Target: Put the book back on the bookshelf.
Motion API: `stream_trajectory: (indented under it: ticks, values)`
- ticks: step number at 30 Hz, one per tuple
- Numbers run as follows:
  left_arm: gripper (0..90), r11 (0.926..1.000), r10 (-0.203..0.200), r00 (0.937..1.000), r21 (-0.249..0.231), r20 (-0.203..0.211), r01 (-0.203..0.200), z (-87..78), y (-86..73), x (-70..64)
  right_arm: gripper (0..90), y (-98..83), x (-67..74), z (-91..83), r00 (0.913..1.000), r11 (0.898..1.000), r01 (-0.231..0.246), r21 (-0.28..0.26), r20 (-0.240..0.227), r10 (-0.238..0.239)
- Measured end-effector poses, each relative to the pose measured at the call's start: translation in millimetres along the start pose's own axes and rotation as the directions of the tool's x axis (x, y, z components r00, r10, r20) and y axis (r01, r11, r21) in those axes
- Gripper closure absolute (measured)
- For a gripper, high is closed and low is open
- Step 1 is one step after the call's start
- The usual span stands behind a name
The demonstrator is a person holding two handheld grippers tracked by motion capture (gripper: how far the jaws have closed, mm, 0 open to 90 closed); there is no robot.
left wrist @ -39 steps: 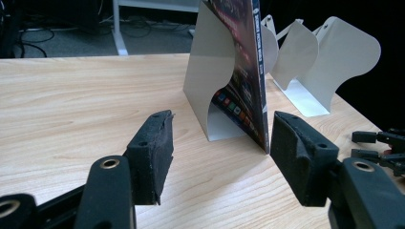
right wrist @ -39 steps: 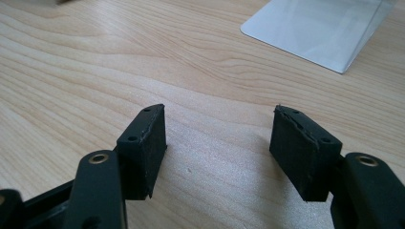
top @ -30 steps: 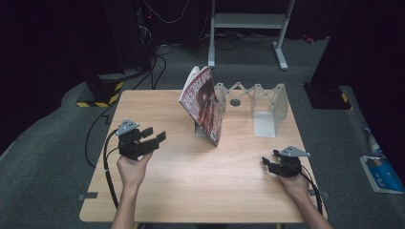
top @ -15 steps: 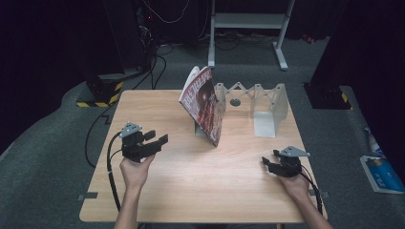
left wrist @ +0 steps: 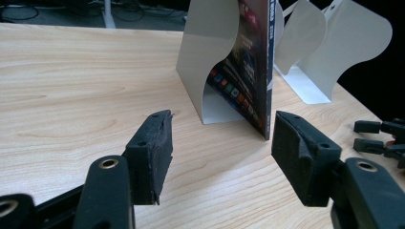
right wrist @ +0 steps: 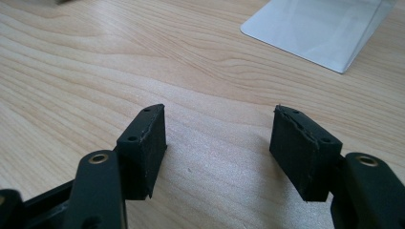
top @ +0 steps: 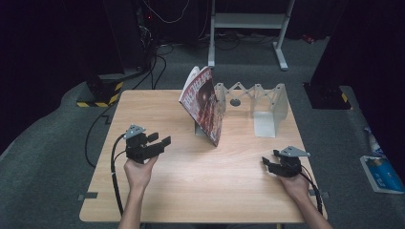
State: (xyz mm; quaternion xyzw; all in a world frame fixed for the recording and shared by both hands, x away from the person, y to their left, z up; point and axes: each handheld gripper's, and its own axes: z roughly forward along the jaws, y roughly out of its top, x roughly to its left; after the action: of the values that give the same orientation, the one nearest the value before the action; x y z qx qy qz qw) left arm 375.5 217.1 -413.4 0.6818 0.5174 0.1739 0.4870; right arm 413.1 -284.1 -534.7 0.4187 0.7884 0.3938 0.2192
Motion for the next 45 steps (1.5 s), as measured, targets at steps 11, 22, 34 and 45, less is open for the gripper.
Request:
stream_trajectory:
  ticks: [11, 22, 34, 45]
  values:
    - [39.4, 0.9993, -0.007, 1.0, 0.038, 0.001, 0.007, 16.3, -9.0, -0.4, 36.9, 0.0, 0.0, 0.0, 1.0, 1.0, 0.0, 0.0, 0.0, 0.0]
    - [39.4, 0.9983, -0.007, 0.9999, 0.057, -0.008, 0.007, 29.1, -15.3, -1.2, 36.9, 0.0, 0.0, 0.0, 1.0, 1.0, 0.0, 0.0, 0.0, 0.0]
    - [39.5, 0.9975, -0.01, 0.9999, 0.07, -0.014, 0.011, 41.0, -21.0, -0.6, 36.8, 0.0, 0.0, 0.0, 1.0, 1.0, 0.001, 0.0, 0.0, -0.001]
    - [39.5, 0.9963, -0.02, 0.9997, 0.083, -0.018, 0.021, 50.4, -26.5, -0.8, 36.8, 0.0, 0.0, 0.0, 1.0, 1.0, 0.001, 0.0, 0.0, -0.001]
